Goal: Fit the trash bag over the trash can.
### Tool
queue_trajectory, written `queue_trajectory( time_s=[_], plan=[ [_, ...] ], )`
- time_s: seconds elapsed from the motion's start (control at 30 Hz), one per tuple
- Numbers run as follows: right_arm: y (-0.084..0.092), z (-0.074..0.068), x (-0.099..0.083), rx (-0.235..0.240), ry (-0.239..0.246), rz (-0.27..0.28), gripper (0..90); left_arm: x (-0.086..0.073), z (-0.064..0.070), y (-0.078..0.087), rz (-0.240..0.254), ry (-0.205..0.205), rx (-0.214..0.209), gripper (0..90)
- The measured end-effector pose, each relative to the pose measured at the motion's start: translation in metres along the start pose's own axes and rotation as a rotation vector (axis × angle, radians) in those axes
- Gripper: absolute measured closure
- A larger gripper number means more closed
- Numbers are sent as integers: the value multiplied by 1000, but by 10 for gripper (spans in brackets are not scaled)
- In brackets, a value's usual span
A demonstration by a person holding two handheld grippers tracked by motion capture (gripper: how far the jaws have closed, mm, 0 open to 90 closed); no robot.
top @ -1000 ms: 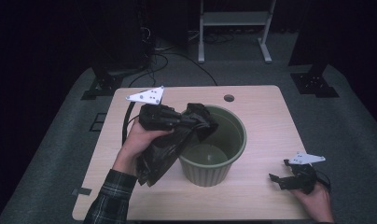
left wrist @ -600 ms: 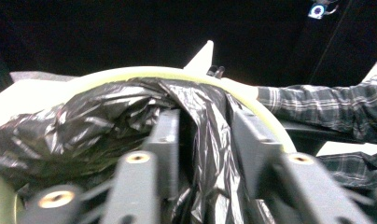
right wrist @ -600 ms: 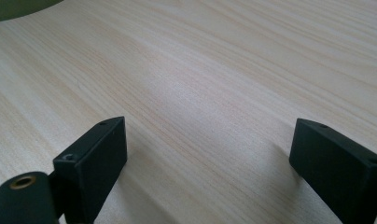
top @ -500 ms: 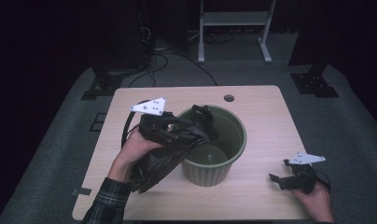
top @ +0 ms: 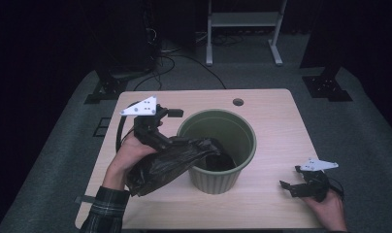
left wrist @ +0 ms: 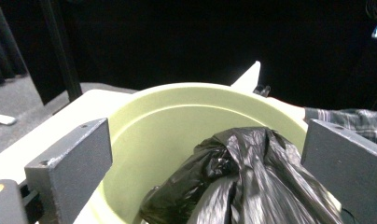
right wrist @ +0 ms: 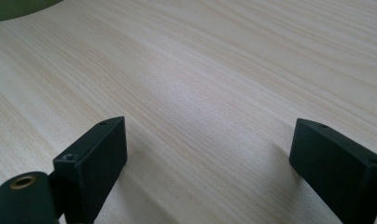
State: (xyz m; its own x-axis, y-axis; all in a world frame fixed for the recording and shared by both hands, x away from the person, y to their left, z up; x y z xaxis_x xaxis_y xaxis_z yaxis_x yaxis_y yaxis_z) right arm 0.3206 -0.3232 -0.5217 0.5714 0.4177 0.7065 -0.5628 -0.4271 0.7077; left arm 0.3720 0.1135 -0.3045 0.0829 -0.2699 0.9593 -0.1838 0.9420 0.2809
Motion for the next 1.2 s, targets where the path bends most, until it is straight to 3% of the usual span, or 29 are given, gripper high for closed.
queue_trajectory(
  time_s=[0.1,0.27,0.63,0.8,1.2],
  plan=[
    [0,0,0,0,0,0,98,-6,-2,20,15,5,31,4],
    [0,0,0,0,0,0,98,-15,-1,36,10,15,58,0],
    [0,0,0,0,0,0,98,-48,8,87,18,33,136,0],
    [0,0,0,0,0,0,98,-63,11,102,34,48,150,0],
    [0,0,0,0,0,0,98,-105,24,130,5,74,181,0]
  ],
)
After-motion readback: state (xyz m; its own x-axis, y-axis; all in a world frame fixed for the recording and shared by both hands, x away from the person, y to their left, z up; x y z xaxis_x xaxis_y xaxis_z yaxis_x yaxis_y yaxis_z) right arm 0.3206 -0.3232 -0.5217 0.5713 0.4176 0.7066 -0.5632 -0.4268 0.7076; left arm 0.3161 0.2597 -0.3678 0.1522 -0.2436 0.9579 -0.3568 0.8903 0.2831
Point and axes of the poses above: each handheld gripper's, and its own axes: y roughly backward along the jaws, x roughly out of its top, z roughly to its right, the point moved 5 cm from there along -y, roughly forward along the jaws, and after that the axes turned 2 degrees about -z, right-handed, at the moved point
